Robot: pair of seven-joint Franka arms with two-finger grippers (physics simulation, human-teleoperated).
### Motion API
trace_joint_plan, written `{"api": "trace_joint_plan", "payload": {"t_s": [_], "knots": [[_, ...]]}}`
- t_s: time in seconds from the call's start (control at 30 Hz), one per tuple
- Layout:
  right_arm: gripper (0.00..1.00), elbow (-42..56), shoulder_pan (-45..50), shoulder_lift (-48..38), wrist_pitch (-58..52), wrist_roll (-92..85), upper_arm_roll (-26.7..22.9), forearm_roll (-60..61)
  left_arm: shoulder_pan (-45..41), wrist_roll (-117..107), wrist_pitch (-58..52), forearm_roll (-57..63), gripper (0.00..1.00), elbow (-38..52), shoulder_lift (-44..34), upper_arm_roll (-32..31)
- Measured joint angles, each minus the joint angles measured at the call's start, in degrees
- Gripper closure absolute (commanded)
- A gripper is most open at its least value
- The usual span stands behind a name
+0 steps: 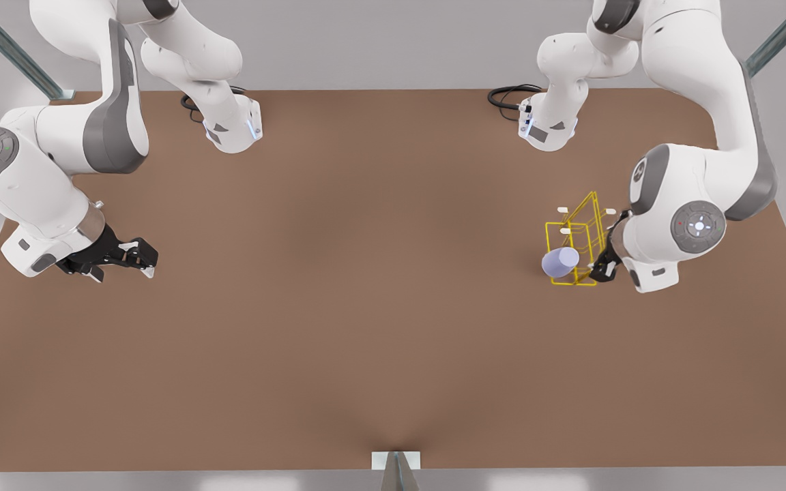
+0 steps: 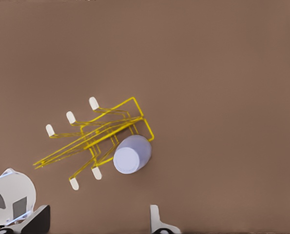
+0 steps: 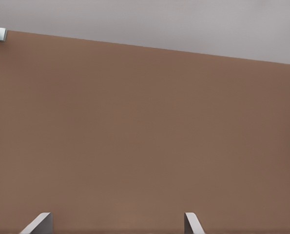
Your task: Place the cup on the cup holder
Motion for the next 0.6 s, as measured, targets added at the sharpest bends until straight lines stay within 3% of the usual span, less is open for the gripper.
{"api": "trace_joint_plan", "payload": {"t_s": [0.6], "knots": [[0.0,0.0,-0.2,0.2,0.0,0.0,-0.1,0.0,-0.1,37.8,0.3,-0.3,0.0,5.2,4.3,0.1]]}}
